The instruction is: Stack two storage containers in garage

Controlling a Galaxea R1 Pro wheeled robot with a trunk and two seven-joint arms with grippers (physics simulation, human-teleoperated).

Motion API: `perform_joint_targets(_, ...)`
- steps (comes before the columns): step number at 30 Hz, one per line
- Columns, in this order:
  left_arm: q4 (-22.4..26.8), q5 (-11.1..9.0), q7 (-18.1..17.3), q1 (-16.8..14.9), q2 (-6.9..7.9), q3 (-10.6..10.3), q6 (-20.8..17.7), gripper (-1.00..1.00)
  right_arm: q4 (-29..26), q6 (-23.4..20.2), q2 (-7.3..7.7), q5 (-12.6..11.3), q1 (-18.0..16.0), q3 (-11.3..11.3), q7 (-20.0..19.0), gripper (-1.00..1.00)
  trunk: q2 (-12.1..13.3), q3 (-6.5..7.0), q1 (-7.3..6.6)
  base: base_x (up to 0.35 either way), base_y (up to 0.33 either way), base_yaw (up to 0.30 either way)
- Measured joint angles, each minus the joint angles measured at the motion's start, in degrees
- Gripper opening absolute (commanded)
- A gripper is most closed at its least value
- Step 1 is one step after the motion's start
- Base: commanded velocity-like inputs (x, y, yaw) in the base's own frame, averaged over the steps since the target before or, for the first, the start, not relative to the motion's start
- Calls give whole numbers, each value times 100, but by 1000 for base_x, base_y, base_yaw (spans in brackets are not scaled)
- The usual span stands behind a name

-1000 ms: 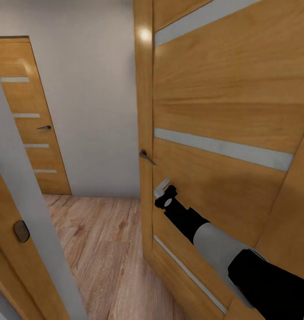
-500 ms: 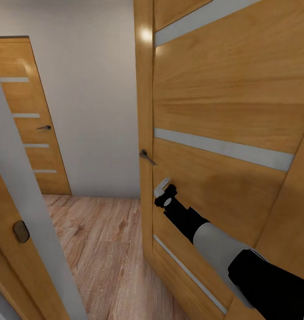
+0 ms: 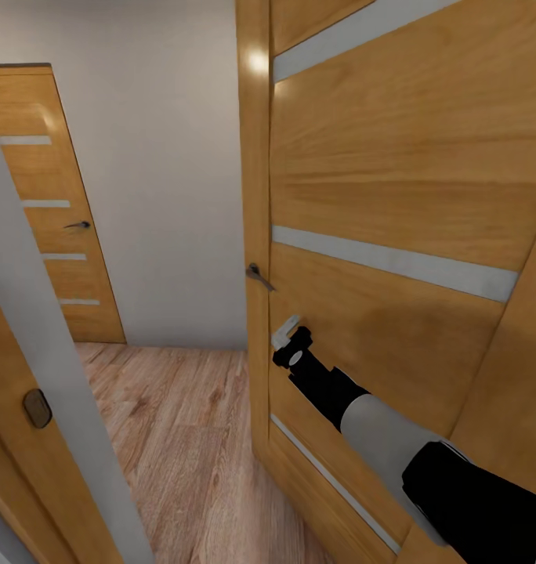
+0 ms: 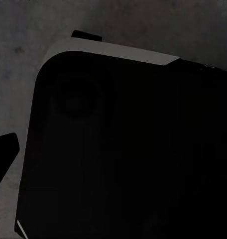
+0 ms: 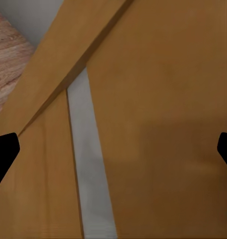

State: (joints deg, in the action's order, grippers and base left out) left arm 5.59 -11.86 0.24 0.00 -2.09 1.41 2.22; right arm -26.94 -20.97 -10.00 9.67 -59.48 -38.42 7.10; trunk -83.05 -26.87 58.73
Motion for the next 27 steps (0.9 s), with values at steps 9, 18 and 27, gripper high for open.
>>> perform_joint_targets(9,18,-6,10,0,0,5,2,100,-9,14,0,-1,4,8,15,100,0,0,0,0,0,0)
perform_joint_targets(18,17,-9,9,-1,2,-3,2,100,-11,19,0,-55,6,-8,3,100,-1,-1,-1,110,-97,0)
perform_joint_targets(27,25,-19,16,-1,0,4,-1,100,-13,18,0,-34,5,-17,6,100,-1,0,0,23,-16,0)
